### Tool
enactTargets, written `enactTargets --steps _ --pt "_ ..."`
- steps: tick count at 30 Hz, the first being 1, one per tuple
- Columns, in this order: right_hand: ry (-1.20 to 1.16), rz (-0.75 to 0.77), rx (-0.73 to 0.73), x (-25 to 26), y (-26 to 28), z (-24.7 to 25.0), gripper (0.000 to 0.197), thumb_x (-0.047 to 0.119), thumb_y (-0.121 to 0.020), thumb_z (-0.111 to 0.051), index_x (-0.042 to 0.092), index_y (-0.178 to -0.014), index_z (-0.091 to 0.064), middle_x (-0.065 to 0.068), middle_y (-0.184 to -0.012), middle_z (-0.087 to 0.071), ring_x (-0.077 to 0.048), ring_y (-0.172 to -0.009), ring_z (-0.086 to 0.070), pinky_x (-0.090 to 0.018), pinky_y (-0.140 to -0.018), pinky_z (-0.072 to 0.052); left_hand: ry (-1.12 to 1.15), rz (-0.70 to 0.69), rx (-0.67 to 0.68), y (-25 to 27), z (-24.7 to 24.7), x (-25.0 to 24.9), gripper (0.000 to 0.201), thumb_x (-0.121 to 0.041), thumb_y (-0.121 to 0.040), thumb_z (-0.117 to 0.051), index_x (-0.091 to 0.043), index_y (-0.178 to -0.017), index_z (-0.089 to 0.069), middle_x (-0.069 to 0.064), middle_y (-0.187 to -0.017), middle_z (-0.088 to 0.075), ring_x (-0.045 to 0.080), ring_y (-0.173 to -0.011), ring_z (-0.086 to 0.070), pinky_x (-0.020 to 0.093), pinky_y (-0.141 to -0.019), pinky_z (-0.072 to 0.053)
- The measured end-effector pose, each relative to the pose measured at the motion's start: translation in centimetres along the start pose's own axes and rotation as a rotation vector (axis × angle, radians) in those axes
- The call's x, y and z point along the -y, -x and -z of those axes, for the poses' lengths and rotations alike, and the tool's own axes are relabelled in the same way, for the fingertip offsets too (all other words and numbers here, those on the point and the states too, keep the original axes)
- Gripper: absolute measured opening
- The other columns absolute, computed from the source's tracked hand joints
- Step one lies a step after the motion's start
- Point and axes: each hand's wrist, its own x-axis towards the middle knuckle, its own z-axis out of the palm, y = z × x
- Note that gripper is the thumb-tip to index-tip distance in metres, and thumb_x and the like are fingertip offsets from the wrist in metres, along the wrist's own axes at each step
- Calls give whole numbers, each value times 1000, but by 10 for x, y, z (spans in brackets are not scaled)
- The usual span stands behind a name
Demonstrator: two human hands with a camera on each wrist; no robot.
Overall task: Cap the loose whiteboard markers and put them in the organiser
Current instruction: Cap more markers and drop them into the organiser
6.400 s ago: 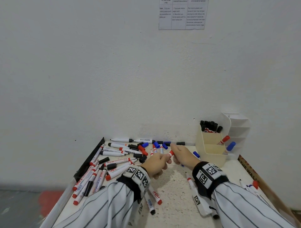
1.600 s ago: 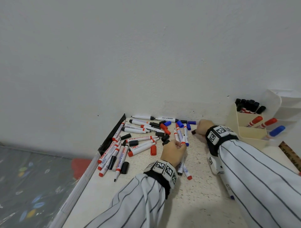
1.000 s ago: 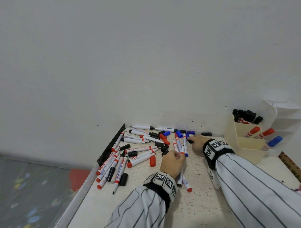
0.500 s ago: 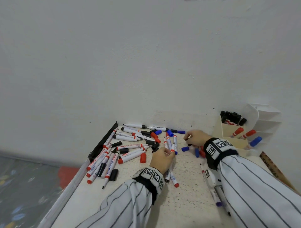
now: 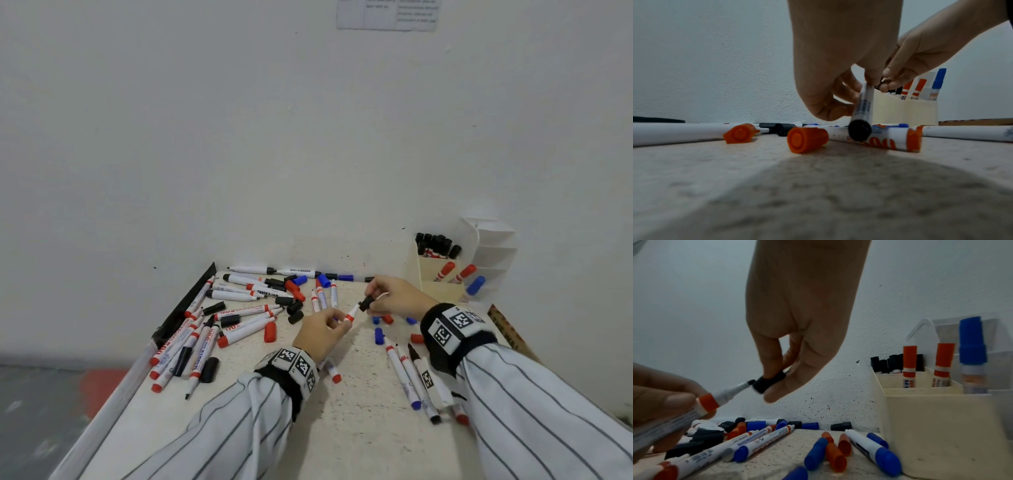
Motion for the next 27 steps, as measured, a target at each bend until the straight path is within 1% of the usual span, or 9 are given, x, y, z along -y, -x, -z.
enactTargets --steps 2,5,11,13,15,18,22,24,27 --pt "-39 1 -59 -2 3 0 23 -5 -86 -55 7 -105 -53 -13 -101 -57 -11 -72 -63 -15 -60 -54 -36 2 4 1 -3 -1 23 -32 -91 -56 -18 -109 -59 -4 -91 -57 9 -84 -53 15 -69 -42" --pt "-26 5 -42 -5 6 0 21 -5 -87 -54 6 -105 -53 -7 -93 -57 -16 -71 -63 -32 -73 -56 -77 -1 12 2 -5 -4 24 -34 -91 -56 -18 -109 -60 -4 -91 -58 10 -85 -54 22 -77 -46" --pt "64 -21 61 -6 15 -1 6 17 -94 -52 12 -97 -55 0 -75 -57 -11 -58 -54 -20 -54 -46 -166 -79 28 6 -8 -16 25 -28 -98 -42 -14 -109 -60 5 -95 -63 13 -81 -52 29 -75 -43" --pt "150 -58 60 -6 17 -4 30 37 -98 -42 13 -84 -53 2 -64 -53 -11 -52 -46 -21 -52 -40 -134 -92 39 7 -9 -20 25 -29 -98 -41 -13 -102 -60 2 -84 -58 11 -70 -49 31 -69 -45" --pt "163 -69 -6 -6 19 -8 45 47 -98 -31 13 -75 -48 2 -56 -45 -12 -47 -40 -22 -49 -36 -87 -113 69 9 -11 -25 22 -31 -91 -56 -15 -106 -59 -3 -85 -57 7 -69 -50 20 -62 -43" --pt "128 -83 -119 -4 21 -9 50 48 -99 -26 15 -66 -43 1 -52 -39 -13 -45 -36 -23 -48 -33 -153 -198 -6 10 -15 -31 28 -23 -82 -69 -14 -107 -58 -4 -89 -56 2 -70 -48 12 -63 -38" --pt "103 -78 -159 -2 24 -6 47 42 -100 -23 12 -69 -42 -2 -53 -38 -14 -44 -33 -23 -46 -31 -283 -247 -133 13 -18 -41 24 -31 -91 -58 -16 -109 -64 -3 -87 -64 4 -71 -48 16 -65 -36" --pt "85 -72 -161 -2 27 -6 45 38 -100 -23 13 -68 -41 -1 -53 -37 -14 -44 -32 -23 -45 -30 -408 -243 -132 14 -20 -44 27 -36 -94 -50 -18 -108 -65 -4 -75 -59 8 -68 -47 21 -60 -35" --pt "24 -46 -168 -3 28 -6 43 34 -101 -23 15 -65 -39 -2 -53 -36 -14 -44 -31 -24 -46 -29 -295 -222 -39 11 -24 -49 21 -29 -97 -47 -14 -93 -62 -8 -60 -45 4 -55 -40 21 -53 -32"
